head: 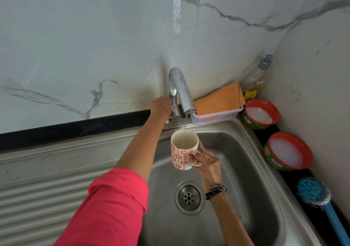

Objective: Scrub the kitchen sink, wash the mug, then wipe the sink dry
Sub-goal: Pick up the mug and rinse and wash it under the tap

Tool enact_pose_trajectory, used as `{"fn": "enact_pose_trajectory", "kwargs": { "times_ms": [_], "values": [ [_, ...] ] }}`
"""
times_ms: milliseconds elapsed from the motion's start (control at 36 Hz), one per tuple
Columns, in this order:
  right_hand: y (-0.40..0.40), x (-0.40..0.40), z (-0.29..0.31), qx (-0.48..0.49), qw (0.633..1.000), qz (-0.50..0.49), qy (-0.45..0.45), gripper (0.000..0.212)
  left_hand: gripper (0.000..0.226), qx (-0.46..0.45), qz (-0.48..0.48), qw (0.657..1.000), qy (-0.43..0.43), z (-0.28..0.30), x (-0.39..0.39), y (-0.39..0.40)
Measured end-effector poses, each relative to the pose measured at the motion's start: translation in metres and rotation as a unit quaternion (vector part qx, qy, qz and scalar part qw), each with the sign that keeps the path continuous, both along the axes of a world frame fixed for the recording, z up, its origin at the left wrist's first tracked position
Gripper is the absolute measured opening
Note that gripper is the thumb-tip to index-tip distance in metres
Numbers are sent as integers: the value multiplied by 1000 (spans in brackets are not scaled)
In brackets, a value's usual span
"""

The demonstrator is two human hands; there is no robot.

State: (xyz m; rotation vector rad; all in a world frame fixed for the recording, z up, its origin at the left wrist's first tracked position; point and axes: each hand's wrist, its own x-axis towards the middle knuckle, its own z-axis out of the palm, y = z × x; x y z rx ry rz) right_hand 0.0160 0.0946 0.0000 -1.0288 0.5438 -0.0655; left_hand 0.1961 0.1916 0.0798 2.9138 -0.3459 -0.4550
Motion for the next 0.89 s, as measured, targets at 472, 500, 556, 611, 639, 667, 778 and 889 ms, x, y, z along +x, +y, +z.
{"fn": "enact_pose_trajectory", "kwargs": {
  "times_ms": [472,500,556,611,639,667,778,889],
  "values": [
    [0,0,2,5,1000,4,-2,46,38,10,-7,1000,-5,0,1,0],
    [1,0,7,1,1000,8,-3,44,39,10,-8,1000,-6,0,1,0],
    [4,0,18,6,1000,2,7,52,36,8,-8,1000,-5,-1,1,0],
    [4,0,26,37,999,-5,22,46,30,3,-7,1000,-5,-1,1,0],
    [4,0,28,51,998,-8,22,36,28,0,-7,1000,-7,-1,1,0],
    [4,0,31,61,998,-12,19,33,27,-1,-7,1000,-8,-1,1,0],
    [3,-1,20,84,996,-21,14,46,32,2,-7,1000,-3,-1,1,0],
    [1,4,3,60,998,-5,1,35,34,6,-7,1000,-2,-1,1,0]
  ]
}}
